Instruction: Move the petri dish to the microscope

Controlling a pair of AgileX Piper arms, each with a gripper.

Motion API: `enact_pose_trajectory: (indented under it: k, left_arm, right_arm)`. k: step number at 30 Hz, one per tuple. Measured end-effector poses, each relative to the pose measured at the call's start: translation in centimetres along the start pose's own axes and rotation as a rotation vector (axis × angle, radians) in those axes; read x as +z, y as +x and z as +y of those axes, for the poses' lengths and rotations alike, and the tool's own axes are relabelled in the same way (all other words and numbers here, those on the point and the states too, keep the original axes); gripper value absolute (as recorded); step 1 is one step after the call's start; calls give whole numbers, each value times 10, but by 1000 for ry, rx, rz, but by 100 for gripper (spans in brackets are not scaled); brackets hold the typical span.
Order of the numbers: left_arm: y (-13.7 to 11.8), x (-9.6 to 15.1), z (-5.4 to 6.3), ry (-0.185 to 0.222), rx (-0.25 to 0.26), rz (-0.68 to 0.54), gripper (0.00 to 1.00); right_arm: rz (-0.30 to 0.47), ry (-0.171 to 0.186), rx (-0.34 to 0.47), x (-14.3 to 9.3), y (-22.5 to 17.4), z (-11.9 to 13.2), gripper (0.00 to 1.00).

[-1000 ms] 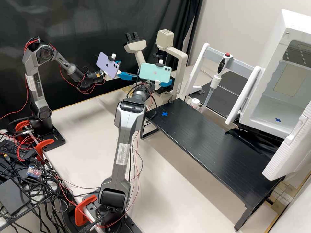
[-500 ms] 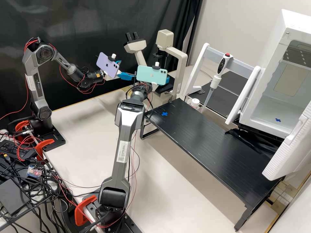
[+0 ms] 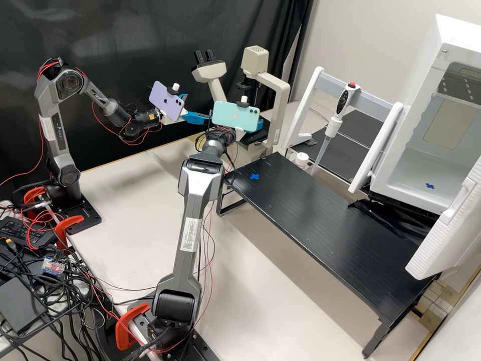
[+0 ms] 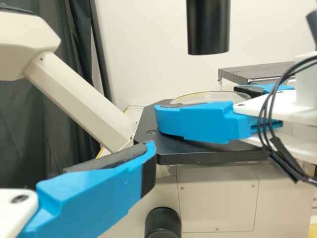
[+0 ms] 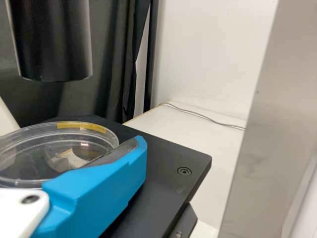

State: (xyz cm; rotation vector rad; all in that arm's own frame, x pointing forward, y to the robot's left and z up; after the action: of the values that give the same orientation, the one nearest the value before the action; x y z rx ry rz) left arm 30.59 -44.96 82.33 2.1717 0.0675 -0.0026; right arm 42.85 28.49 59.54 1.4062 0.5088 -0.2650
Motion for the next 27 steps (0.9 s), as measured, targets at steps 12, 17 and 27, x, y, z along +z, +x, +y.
enact_pose_trajectory:
  k: [12,17,27]
  left_arm:
    - [0,0,0,0,0,0,100]
    - [0,0,0,0,0,0,100]
    - [0,0,0,0,0,0,100]
  right_arm:
    - [14,-21,-6,7,-1,-7,100]
    - [43,-21,10,11,-9,-5,100]
    - [75,-35,20,24,-34,6,100]
